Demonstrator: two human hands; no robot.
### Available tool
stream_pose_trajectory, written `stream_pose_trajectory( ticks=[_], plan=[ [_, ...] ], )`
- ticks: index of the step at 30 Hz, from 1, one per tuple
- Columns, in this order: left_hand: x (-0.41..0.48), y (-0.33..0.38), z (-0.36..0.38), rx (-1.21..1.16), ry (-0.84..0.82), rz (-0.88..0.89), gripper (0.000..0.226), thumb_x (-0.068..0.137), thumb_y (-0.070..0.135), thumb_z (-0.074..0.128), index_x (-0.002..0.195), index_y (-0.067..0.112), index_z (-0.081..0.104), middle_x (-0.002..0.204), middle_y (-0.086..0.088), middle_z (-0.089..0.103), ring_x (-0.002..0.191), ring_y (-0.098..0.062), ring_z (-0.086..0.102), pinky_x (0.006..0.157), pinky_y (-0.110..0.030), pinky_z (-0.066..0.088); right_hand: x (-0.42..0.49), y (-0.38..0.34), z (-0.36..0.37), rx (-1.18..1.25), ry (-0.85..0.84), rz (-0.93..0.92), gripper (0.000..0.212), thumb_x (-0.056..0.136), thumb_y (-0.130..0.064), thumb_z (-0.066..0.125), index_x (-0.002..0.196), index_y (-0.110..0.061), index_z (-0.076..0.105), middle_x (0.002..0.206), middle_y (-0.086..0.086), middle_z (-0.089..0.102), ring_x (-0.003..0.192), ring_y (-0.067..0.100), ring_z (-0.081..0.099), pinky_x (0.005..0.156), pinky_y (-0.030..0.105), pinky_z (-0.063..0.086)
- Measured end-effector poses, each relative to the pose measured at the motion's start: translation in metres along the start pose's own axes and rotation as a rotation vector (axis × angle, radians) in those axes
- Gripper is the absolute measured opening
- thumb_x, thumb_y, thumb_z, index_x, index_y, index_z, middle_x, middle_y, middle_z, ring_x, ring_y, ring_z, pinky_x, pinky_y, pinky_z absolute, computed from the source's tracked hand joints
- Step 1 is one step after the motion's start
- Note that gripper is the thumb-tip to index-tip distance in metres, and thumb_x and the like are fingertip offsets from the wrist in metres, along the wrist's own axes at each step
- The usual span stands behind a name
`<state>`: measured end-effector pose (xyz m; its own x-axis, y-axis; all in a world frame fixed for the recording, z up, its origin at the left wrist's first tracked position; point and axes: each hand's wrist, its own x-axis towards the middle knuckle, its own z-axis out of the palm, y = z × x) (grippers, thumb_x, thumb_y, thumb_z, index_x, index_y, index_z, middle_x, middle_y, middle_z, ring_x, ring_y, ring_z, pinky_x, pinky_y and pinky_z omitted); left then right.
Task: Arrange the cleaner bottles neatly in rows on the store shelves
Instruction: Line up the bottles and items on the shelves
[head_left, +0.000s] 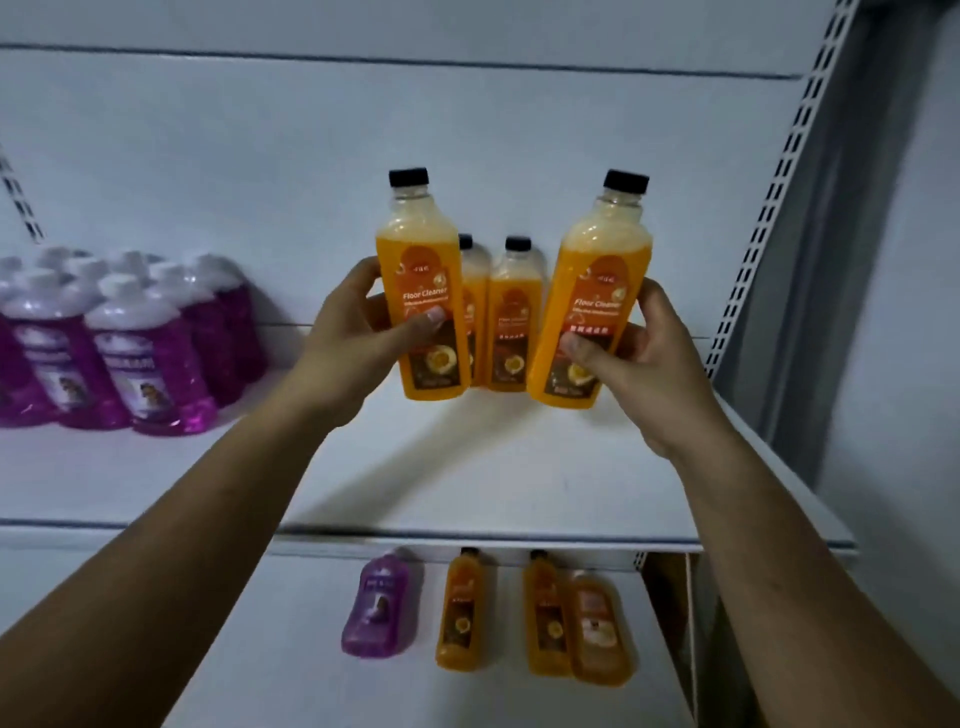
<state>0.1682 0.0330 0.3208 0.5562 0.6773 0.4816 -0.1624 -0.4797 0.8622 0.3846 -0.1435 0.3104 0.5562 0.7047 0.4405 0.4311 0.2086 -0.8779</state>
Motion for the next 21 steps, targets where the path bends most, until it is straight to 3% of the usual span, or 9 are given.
stream_pose_trajectory(
  ticks=[3, 6, 10, 14, 18, 21],
  plan=[
    [0.028, -0.017, 0.006, 0.098, -0.003, -0.007, 0.073, 0.074, 0.053, 0.086, 0.135, 0.023, 0.059, 0.124, 0.0, 0.072, 0.113, -0.022, 0.072, 0.095, -0.052, 0.062, 0.039, 0.018, -0.001, -0.088, 0.065, 0.012, 0.069, 0.085, -0.038, 0.085, 0.143, -0.035, 0.047, 0.129, -0.008, 0.069, 0.118, 0.016, 0.067, 0.099, 0.048, 0.057],
    [0.04, -0.041, 0.014, 0.163, 0.017, -0.018, 0.062, 0.084, 0.04, 0.087, 0.136, 0.023, 0.058, 0.125, 0.002, 0.07, 0.113, -0.019, 0.069, 0.095, -0.05, 0.062, 0.059, 0.042, 0.006, -0.115, 0.137, 0.039, 0.07, 0.085, -0.032, 0.086, 0.144, -0.029, 0.048, 0.129, -0.005, 0.066, 0.116, 0.015, 0.065, 0.093, 0.04, 0.058],
    [0.042, -0.067, 0.022, 0.19, 0.076, -0.023, 0.06, 0.088, 0.028, 0.085, 0.14, 0.023, 0.054, 0.127, 0.005, 0.067, 0.111, -0.013, 0.066, 0.093, -0.043, 0.061, 0.068, 0.075, 0.013, -0.17, 0.148, 0.066, 0.073, 0.083, -0.032, 0.088, 0.144, -0.028, 0.05, 0.135, -0.006, 0.064, 0.122, 0.019, 0.062, 0.102, 0.052, 0.056],
    [0.042, -0.084, 0.023, 0.229, 0.072, 0.0, 0.071, 0.089, 0.025, 0.085, 0.148, 0.028, 0.046, 0.131, 0.007, 0.063, 0.113, -0.006, 0.063, 0.09, -0.032, 0.059, 0.073, 0.086, 0.016, -0.232, 0.146, 0.051, 0.072, 0.084, -0.029, 0.087, 0.147, -0.027, 0.051, 0.136, -0.003, 0.064, 0.122, 0.019, 0.061, 0.103, 0.049, 0.054],
    [0.046, -0.093, 0.024, 0.25, 0.066, -0.007, 0.08, 0.09, 0.028, 0.083, 0.154, 0.037, 0.036, 0.143, -0.002, 0.051, 0.122, -0.011, 0.059, 0.093, -0.033, 0.055, 0.077, 0.096, 0.018, -0.274, 0.148, 0.058, 0.069, 0.085, -0.029, 0.086, 0.146, -0.028, 0.053, 0.131, -0.002, 0.068, 0.122, 0.02, 0.065, 0.102, 0.052, 0.056],
    [0.046, -0.095, 0.027, 0.205, 0.012, 0.012, 0.082, 0.094, 0.025, 0.08, 0.157, 0.041, 0.03, 0.148, 0.003, 0.048, 0.128, -0.009, 0.057, 0.098, -0.03, 0.054, 0.079, 0.1, 0.018, -0.265, 0.134, 0.092, 0.071, 0.089, -0.025, 0.083, 0.15, -0.032, 0.047, 0.14, -0.002, 0.064, 0.128, 0.023, 0.062, 0.104, 0.055, 0.055]
  ],
)
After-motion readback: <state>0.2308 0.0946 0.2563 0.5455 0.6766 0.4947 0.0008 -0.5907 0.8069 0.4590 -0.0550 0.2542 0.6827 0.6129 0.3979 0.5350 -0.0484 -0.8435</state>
